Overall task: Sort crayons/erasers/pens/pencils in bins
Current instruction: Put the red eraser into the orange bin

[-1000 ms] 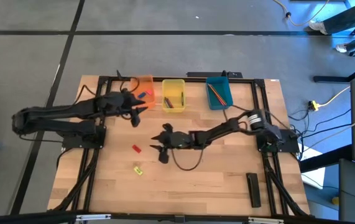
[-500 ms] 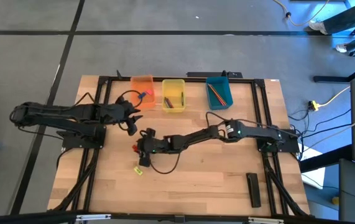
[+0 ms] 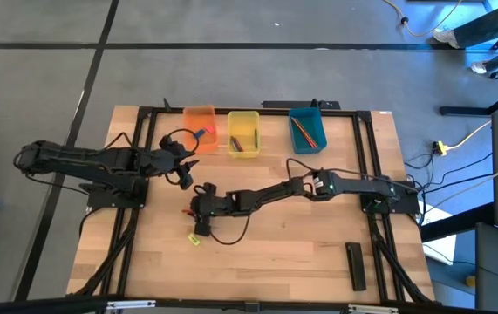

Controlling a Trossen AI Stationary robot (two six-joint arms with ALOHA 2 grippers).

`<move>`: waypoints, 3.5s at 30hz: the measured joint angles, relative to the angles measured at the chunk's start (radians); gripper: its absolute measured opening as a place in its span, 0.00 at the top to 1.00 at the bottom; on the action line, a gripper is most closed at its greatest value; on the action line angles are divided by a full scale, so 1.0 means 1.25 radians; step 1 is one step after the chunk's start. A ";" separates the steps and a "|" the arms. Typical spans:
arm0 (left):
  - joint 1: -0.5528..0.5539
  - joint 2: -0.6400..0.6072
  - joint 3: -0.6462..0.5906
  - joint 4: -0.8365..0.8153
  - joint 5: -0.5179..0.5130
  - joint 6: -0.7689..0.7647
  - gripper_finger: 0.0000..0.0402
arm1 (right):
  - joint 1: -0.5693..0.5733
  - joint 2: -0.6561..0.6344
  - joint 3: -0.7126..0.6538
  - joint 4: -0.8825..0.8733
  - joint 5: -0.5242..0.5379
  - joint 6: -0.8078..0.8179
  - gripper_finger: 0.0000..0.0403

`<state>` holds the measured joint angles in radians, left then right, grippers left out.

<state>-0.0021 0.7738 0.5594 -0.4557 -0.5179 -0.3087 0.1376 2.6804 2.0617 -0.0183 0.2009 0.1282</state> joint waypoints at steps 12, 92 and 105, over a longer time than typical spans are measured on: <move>0.000 0.000 0.000 0.000 0.001 -0.004 0.69 | -0.002 -0.003 0.001 -0.003 -0.084 -0.068 0.94; -0.020 0.150 -0.146 0.455 0.358 0.343 0.68 | -0.004 -0.511 -0.682 0.403 0.074 -0.161 0.92; -0.057 0.149 -0.146 0.468 0.391 0.381 0.83 | -0.007 -0.511 -0.683 0.425 0.047 -0.150 0.92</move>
<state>-0.0733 0.9604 0.3771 0.1299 -0.0294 0.1679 0.1291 2.0422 1.2083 0.5129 0.2600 -0.0590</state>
